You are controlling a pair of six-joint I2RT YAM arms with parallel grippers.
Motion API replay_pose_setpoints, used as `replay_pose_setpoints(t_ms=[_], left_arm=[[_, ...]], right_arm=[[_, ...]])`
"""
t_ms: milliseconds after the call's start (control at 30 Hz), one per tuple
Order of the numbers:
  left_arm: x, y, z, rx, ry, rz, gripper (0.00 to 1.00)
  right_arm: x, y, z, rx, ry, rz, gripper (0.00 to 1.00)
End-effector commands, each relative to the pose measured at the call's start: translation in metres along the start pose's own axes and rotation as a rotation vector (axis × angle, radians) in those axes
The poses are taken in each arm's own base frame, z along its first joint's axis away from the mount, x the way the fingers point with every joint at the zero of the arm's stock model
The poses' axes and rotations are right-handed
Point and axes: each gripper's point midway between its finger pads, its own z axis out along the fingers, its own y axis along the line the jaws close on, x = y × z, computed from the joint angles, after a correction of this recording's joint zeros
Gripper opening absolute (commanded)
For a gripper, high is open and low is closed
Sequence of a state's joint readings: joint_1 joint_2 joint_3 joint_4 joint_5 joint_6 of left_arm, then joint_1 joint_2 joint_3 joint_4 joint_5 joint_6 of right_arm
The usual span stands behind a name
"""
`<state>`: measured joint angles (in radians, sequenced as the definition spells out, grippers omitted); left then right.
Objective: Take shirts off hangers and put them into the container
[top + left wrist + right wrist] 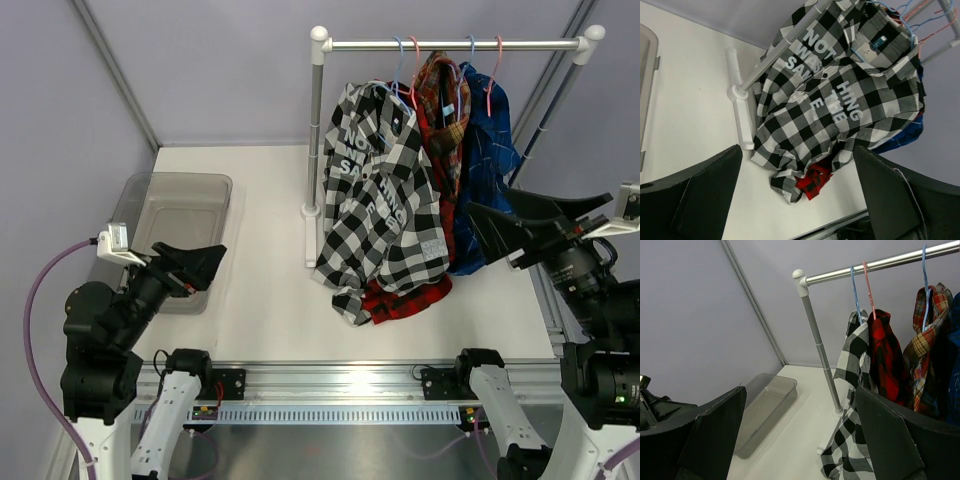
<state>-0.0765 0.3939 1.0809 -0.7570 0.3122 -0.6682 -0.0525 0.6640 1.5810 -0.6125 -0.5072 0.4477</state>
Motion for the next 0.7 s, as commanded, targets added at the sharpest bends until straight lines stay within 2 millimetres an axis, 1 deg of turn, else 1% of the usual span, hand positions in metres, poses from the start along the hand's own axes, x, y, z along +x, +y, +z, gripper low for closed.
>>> replay_pose_setpoints(t_ms=[0, 67, 100, 133, 167, 200, 233, 267, 300, 333, 367, 400, 433, 467, 500, 533, 567, 600, 633, 667], left_arm=[[0.001, -0.025, 0.003, 0.136, 0.023, -0.040, 0.99], [0.000, -0.033, 0.006, 0.181, 0.022, -0.065, 0.99], [0.001, -0.030, 0.010, 0.176, 0.030, -0.083, 0.99], [0.002, -0.028, 0.014, 0.169, 0.036, -0.094, 0.99], [0.002, -0.023, 0.017, 0.141, 0.035, -0.102, 0.97], [-0.001, -0.019, 0.021, 0.105, 0.041, -0.108, 0.93], [0.002, -0.010, 0.022, 0.057, 0.061, -0.100, 0.92], [0.001, -0.004, 0.025, 0.024, 0.061, -0.089, 0.91], [0.002, 0.003, 0.030, -0.015, 0.077, -0.088, 0.90], [0.000, 0.011, 0.029, -0.064, 0.076, -0.070, 0.90], [0.000, 0.014, 0.030, -0.081, 0.080, -0.063, 0.90], [0.001, 0.017, 0.030, -0.094, 0.086, -0.056, 0.90], [-0.001, 0.019, 0.033, -0.104, 0.090, -0.042, 0.89], [-0.001, 0.020, 0.033, -0.107, 0.091, -0.036, 0.89], [-0.002, 0.020, 0.034, -0.110, 0.088, -0.031, 0.89], [-0.004, 0.020, 0.035, -0.108, 0.076, -0.020, 0.89], [-0.005, 0.020, 0.035, -0.104, 0.071, -0.010, 0.89], [-0.007, 0.020, 0.035, -0.102, 0.065, -0.002, 0.89], [-0.010, 0.020, 0.035, -0.108, 0.053, 0.008, 0.89], [-0.011, 0.020, 0.035, -0.112, 0.051, 0.012, 0.89]], right_arm=[[0.002, -0.014, 0.022, 0.009, 0.048, -0.001, 1.00], [-0.004, -0.010, 0.031, -0.026, 0.047, -0.016, 0.99], [-0.003, -0.018, 0.044, -0.026, 0.068, -0.005, 0.99], [-0.010, -0.014, 0.049, -0.044, 0.062, 0.003, 0.99], [-0.012, -0.014, 0.058, -0.067, 0.064, 0.006, 0.99], [-0.016, -0.020, 0.074, -0.068, 0.081, 0.030, 0.99], [-0.017, -0.023, 0.083, -0.072, 0.100, 0.042, 0.94], [-0.002, -0.041, 0.105, -0.057, 0.175, 0.095, 0.92], [-0.012, -0.036, 0.111, -0.079, 0.170, 0.092, 0.89], [-0.009, -0.039, 0.119, -0.084, 0.195, 0.107, 0.86], [0.005, -0.048, 0.137, -0.083, 0.244, 0.135, 0.85], [-0.004, -0.042, 0.142, -0.095, 0.232, 0.091, 0.84], [0.007, -0.046, 0.148, -0.059, 0.274, 0.098, 0.84], [0.022, -0.055, 0.164, -0.042, 0.317, 0.102, 0.83], [0.023, -0.040, 0.169, -0.078, 0.324, 0.071, 0.83], [0.032, -0.042, 0.174, -0.063, 0.351, 0.070, 0.83], [0.045, -0.047, 0.186, -0.047, 0.373, 0.061, 0.82], [0.049, -0.050, 0.191, -0.034, 0.376, 0.053, 0.82], [0.057, -0.054, 0.196, -0.019, 0.392, 0.048, 0.81], [0.067, -0.064, 0.204, 0.021, 0.407, 0.041, 0.81]])
